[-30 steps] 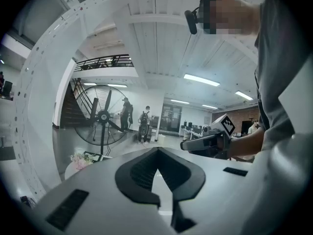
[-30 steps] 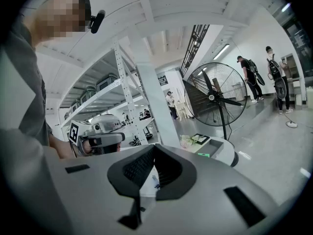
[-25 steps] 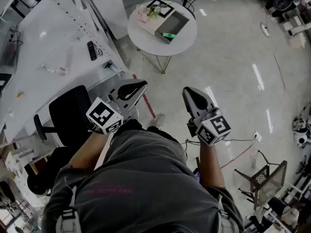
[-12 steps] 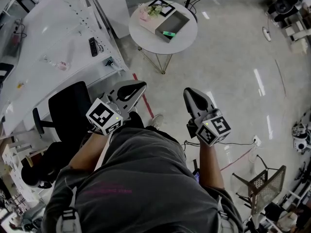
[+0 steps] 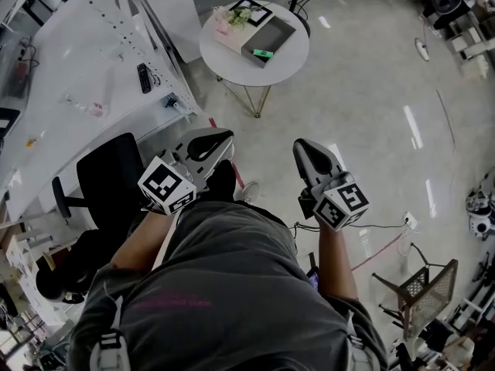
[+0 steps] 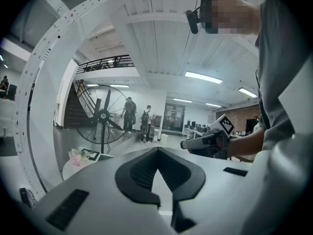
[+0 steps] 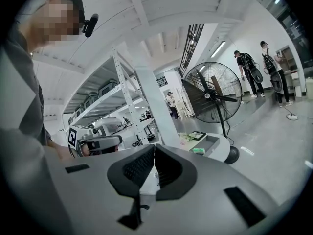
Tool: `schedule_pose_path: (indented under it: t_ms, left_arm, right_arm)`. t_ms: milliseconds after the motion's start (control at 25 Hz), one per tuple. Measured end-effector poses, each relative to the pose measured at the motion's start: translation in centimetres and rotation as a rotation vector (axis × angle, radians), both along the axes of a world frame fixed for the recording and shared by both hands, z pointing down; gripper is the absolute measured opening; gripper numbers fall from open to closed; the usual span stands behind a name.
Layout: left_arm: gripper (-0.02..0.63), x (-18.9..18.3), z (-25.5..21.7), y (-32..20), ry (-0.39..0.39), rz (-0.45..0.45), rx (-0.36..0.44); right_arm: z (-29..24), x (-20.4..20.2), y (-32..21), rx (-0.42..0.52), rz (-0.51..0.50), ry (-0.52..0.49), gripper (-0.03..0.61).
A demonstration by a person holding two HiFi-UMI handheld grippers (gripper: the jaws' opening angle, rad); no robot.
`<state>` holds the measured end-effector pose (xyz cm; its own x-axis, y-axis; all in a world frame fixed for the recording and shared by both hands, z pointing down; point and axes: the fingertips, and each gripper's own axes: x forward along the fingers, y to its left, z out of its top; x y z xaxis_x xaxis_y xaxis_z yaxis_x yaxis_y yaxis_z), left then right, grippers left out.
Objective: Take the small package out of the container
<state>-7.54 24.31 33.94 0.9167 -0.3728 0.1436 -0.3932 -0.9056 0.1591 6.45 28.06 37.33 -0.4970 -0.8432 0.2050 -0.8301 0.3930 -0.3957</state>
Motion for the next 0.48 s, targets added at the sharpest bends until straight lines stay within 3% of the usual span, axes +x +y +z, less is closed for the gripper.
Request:
schedule_pose_path:
  t_ms: [480]
  left_arm:
    - [0.015,2.1,1.0,-5.5,0.027,0.040,-0.018]
  right_arm:
    - [0.5,1.2,-4.4,-0.017,0.030,0.013,0.023]
